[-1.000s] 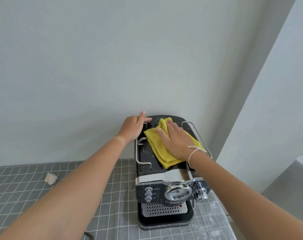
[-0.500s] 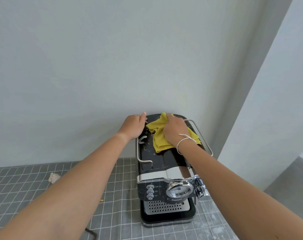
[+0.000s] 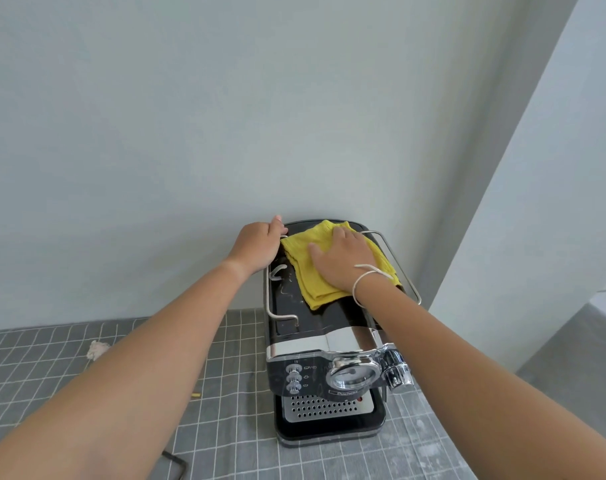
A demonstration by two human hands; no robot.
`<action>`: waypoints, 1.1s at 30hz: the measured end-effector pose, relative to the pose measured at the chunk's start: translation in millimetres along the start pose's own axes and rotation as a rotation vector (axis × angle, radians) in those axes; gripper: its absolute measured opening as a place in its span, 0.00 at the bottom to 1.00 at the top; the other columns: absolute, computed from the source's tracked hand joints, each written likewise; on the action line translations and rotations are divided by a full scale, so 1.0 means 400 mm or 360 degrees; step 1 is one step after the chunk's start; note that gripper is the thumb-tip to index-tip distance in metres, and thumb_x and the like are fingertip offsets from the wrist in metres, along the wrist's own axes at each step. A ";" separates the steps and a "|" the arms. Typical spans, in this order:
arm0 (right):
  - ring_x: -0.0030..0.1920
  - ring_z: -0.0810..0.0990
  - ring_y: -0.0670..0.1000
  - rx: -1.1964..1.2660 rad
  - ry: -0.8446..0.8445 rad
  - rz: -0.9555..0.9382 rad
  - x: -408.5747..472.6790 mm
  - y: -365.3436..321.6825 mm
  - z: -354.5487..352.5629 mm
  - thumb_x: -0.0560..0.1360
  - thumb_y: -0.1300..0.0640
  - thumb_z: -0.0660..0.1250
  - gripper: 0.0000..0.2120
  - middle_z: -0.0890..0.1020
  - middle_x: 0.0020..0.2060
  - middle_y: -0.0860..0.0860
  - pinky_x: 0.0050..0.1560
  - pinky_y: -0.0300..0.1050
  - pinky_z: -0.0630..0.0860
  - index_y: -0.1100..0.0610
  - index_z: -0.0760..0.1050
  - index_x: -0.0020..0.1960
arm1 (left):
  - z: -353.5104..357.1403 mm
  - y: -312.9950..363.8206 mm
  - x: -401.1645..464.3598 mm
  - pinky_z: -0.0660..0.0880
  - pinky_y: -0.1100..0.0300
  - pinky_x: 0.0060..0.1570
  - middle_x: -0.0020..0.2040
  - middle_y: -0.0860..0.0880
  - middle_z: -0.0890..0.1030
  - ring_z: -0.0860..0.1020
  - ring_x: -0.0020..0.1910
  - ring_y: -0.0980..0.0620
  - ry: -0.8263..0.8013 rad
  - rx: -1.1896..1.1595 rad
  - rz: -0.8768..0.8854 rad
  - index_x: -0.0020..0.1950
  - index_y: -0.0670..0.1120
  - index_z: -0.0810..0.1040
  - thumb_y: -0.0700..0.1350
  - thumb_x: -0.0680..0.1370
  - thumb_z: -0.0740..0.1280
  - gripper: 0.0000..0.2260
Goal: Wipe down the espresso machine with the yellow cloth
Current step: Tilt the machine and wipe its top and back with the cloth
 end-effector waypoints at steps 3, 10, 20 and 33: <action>0.71 0.60 0.58 -0.0145 0.0067 0.0009 -0.019 -0.002 0.000 0.77 0.43 0.54 0.32 0.66 0.70 0.59 0.70 0.48 0.57 0.66 0.59 0.71 | 0.001 -0.001 -0.004 0.61 0.64 0.66 0.63 0.46 0.78 0.71 0.67 0.50 -0.0011 -0.0010 -0.0011 0.60 0.40 0.78 0.48 0.83 0.48 0.22; 0.67 0.64 0.59 -0.0506 0.0084 0.0198 0.007 -0.045 -0.004 0.77 0.42 0.50 0.32 0.73 0.63 0.60 0.67 0.49 0.61 0.68 0.66 0.66 | -0.005 0.001 -0.002 0.65 0.62 0.49 0.51 0.43 0.81 0.76 0.53 0.46 0.0013 0.0069 -0.0049 0.47 0.39 0.80 0.50 0.83 0.48 0.24; 0.62 0.68 0.58 -0.0419 0.0259 0.0099 -0.008 -0.018 -0.012 0.76 0.39 0.54 0.30 0.77 0.55 0.59 0.62 0.48 0.63 0.66 0.72 0.58 | -0.003 0.005 -0.011 0.63 0.66 0.57 0.64 0.45 0.77 0.72 0.66 0.47 0.0010 0.0015 -0.0086 0.61 0.41 0.78 0.50 0.83 0.48 0.22; 0.63 0.68 0.57 -0.0077 0.0289 -0.0066 0.024 -0.005 -0.017 0.74 0.43 0.60 0.25 0.76 0.59 0.56 0.64 0.47 0.62 0.62 0.70 0.60 | -0.002 0.009 -0.014 0.61 0.65 0.62 0.65 0.45 0.76 0.71 0.67 0.48 0.0029 -0.0023 -0.0105 0.62 0.42 0.77 0.49 0.83 0.48 0.22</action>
Point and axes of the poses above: each hand's wrist, its own x-axis towards the middle knuckle, its own z-axis out of the palm, y = z × x, the point moved 3 cm from there along x, towards the middle knuckle
